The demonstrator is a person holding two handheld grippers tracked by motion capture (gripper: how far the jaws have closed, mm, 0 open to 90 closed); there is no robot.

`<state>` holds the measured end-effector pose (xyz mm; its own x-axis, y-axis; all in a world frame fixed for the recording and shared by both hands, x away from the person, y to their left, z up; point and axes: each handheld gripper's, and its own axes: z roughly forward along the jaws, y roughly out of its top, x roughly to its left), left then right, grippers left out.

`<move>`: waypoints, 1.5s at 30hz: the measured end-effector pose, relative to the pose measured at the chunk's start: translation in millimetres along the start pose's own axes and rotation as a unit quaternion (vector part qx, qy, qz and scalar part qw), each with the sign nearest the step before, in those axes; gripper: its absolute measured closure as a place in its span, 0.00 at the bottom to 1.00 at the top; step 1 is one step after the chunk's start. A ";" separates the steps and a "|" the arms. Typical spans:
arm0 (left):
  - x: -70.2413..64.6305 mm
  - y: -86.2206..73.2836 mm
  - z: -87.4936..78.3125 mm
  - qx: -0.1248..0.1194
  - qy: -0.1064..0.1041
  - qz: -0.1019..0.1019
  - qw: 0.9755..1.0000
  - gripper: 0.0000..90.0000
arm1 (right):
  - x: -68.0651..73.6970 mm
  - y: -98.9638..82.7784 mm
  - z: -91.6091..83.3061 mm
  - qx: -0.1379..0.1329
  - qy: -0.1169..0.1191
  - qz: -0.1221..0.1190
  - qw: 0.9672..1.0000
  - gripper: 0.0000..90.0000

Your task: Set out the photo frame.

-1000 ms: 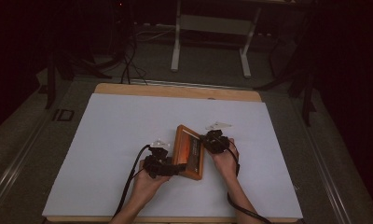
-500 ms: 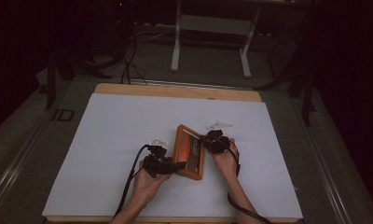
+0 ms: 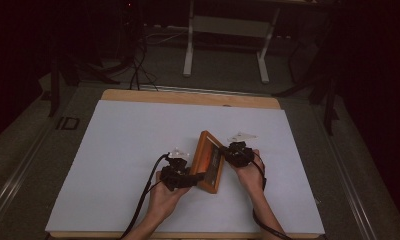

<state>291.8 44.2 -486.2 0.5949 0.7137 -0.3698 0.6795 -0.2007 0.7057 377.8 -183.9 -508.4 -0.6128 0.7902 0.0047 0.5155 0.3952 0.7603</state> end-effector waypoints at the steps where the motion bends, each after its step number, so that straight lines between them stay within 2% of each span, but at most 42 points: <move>1: -2.0 1.5 0.8 0.000 0.000 0.001 1.000 0.65 | -1.2 -1.3 -3.5 -0.001 0.001 0.000 1.000 0.93; 3: -7.3 3.9 2.2 0.001 0.002 0.009 1.000 0.67 | -4.3 -5.4 -12.7 -0.008 0.014 0.007 1.000 0.91; 5: -10.9 5.2 3.6 -0.001 0.001 0.013 1.000 0.70 | -7.1 -10.1 -22.4 -0.015 0.013 0.013 1.000 0.90; 7: -17.5 7.2 5.6 -0.004 0.008 0.022 1.000 0.71 | -10.9 -13.2 -30.3 -0.017 0.021 0.019 0.999 0.89; 9: -22.7 8.8 8.0 -0.009 0.012 0.026 1.000 0.73 | -13.9 -14.1 -41.1 -0.017 0.014 0.013 1.000 0.88; 15: -32.2 13.8 14.1 -0.013 0.014 0.042 0.999 0.75 | -21.0 -9.9 -72.4 -0.045 0.008 0.010 0.999 0.87; 17: -37.4 14.2 14.7 -0.012 0.016 0.051 0.998 0.76 | -23.2 -8.6 -81.5 -0.056 0.003 0.012 0.998 0.86; 21: -48.7 13.4 17.1 -0.015 0.028 0.083 0.996 0.77 | -27.3 -7.9 -98.1 -0.074 -0.003 0.020 0.997 0.86; 23: -50.8 13.8 18.5 -0.016 0.029 0.088 0.996 0.77 | -28.8 -7.2 -104.8 -0.083 -0.006 0.021 0.996 0.87; 26: -51.4 14.0 19.2 -0.017 0.028 0.092 0.995 0.77 | -28.6 -6.4 -109.7 -0.091 -0.007 0.022 0.996 0.89; 27: -51.9 13.3 20.1 -0.020 0.021 0.105 0.994 0.77 | -28.6 -6.4 -109.7 -0.091 -0.007 0.022 0.996 0.94; 28: -51.9 13.4 20.5 -0.019 0.015 0.117 0.993 0.77 | -25.3 -5.1 -112.4 -0.105 -0.013 0.003 0.994 1.00; 31: -53.0 13.3 21.5 -0.022 0.011 0.127 0.992 0.76 | -21.5 -1.4 -108.2 -0.112 -0.015 -0.002 0.994 1.00; 34: -51.2 13.1 21.4 -0.023 0.007 0.124 0.992 0.76 | -20.9 -0.2 -103.0 -0.108 -0.007 0.005 0.994 1.00; 37: -47.7 11.7 22.9 -0.026 -0.010 0.113 0.993 0.74 | -20.9 -0.4 -99.8 -0.105 -0.003 0.008 0.994 1.00; 39: -44.7 8.1 26.4 -0.018 -0.021 0.104 0.994 0.66 | -21.0 -0.5 -100.2 -0.104 -0.004 0.008 0.995 1.00; 41: -42.7 0.9 31.5 -0.011 -0.018 0.103 0.994 0.61 | -21.7 -1.3 -100.2 -0.106 -0.002 0.009 0.994 1.00; 45: -38.9 -11.8 39.2 -0.003 -0.015 0.099 0.995 0.59 | -22.6 -1.8 -100.1 -0.108 0.002 0.013 0.994 1.00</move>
<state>277.5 -7.5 -503.8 0.7300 0.6395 -0.2410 0.5448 -0.3316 0.7702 330.8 -249.4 -444.9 -0.6040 0.7965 0.0283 0.3900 0.2644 0.8821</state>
